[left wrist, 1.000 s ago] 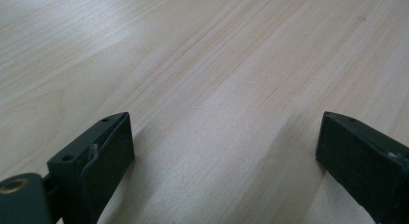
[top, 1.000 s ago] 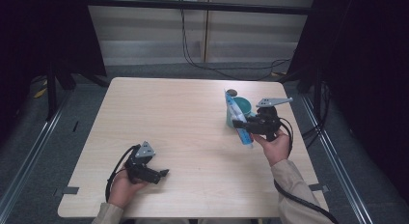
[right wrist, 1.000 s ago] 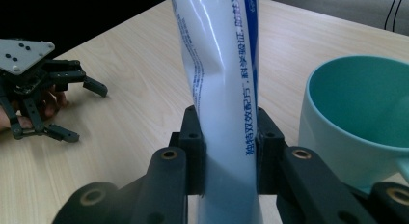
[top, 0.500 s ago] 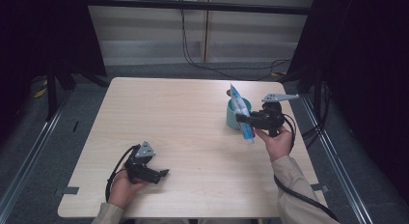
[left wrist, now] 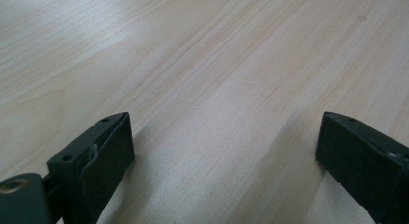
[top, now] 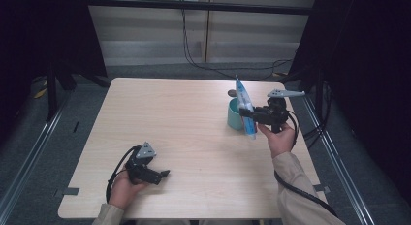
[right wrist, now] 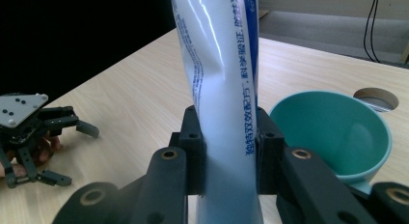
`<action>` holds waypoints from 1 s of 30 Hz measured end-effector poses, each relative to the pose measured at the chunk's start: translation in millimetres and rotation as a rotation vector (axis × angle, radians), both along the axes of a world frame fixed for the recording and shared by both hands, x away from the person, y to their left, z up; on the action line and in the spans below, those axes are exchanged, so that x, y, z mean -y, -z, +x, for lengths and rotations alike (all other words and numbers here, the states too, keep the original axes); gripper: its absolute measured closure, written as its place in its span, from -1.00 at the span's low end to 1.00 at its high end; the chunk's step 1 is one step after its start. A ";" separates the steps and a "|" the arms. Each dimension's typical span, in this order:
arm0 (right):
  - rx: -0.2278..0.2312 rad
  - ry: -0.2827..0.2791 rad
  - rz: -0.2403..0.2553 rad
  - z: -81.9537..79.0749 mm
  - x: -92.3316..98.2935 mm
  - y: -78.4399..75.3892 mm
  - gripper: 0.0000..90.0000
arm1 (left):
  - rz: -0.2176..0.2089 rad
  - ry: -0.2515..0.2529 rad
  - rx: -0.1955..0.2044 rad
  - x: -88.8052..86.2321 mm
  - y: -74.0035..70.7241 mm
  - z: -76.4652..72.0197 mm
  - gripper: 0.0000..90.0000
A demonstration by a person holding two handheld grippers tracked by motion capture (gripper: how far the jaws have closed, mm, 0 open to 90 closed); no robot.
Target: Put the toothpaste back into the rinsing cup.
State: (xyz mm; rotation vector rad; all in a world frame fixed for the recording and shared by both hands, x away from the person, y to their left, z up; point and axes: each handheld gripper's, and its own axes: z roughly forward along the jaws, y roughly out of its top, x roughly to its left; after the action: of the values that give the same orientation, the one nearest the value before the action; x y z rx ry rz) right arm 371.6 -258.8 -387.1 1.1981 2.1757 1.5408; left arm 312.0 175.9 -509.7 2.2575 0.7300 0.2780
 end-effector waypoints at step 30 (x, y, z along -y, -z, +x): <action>0.023 0.038 0.054 18.5 8.1 -15.9 0.60 | -0.001 0.000 0.000 0.0 0.0 0.0 -0.87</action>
State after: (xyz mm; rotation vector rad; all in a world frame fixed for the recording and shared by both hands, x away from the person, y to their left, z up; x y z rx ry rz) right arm 390.1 -266.9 -371.2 1.2242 2.0970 1.5990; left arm 312.0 175.9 -509.7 2.2571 0.7303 0.2774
